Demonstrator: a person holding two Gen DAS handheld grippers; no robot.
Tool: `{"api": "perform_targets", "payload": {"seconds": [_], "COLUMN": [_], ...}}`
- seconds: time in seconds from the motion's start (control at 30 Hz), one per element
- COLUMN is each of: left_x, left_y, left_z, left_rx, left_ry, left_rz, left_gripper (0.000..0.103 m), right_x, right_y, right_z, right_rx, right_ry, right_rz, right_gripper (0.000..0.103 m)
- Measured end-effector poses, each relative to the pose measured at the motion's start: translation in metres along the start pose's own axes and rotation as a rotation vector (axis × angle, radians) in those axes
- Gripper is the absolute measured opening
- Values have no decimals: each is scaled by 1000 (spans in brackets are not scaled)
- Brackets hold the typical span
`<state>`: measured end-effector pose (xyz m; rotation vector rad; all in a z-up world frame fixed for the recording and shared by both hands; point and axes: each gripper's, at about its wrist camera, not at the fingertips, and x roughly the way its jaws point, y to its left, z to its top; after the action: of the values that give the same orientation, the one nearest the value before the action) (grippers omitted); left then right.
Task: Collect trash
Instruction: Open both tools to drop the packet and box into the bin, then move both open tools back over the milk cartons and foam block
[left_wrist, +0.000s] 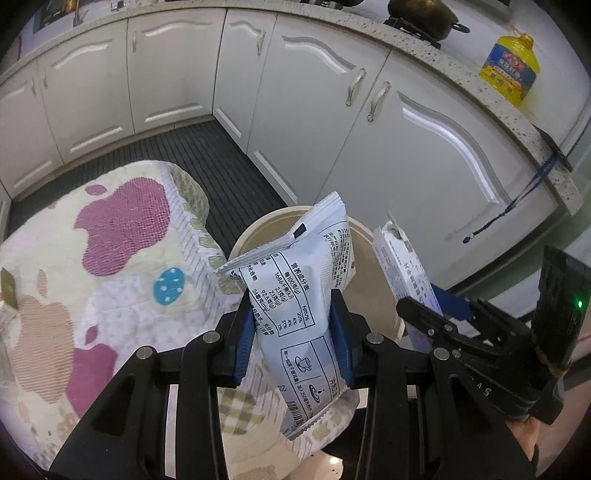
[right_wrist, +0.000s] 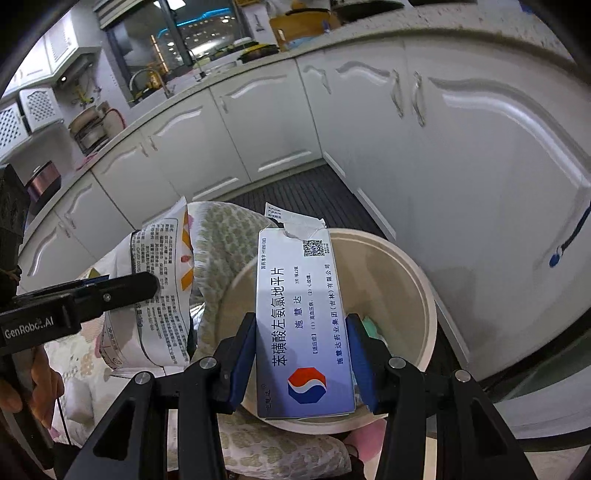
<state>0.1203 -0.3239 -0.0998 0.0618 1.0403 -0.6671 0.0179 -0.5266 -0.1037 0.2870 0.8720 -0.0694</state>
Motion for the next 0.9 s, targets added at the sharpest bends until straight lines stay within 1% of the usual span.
{"api": "perform_targets", "payload": {"seconds": [0.17,0.27,0.33,0.37,0.4,0.5,0.67,0.9], "left_x": [23,34,41,43,44,49,46,22], "left_y": [-2,-4,-3,-3,-2,1,6,8], "left_z": [7,8,8,8,8,6,3,-3], "left_rx": [-29,-34,-39,-40,-42,-46,-48,-24], "left_ry": [23,33,28,27,27,45,52,12], "left_rz": [-11,-2,5,6,7,17,18,41], "left_gripper": [36,37,41,50,51,51,53,53], "right_x": [18,30,39,41,43,45,45,34], "right_y": [-11,-17,-22,-23,-23,-25,-27,-11], "right_z": [-3,-4,-4,-5,-5,-7,-8,-8], "right_rx": [34,56,64,64,62,60,75,52], "right_ry": [32,55,73,79,82,87,100,83], "right_rz": [-16,-38,-51,-61,-70,-85,-72,-58], "right_gripper": [46,46,48,51,54,54,54,54]}}
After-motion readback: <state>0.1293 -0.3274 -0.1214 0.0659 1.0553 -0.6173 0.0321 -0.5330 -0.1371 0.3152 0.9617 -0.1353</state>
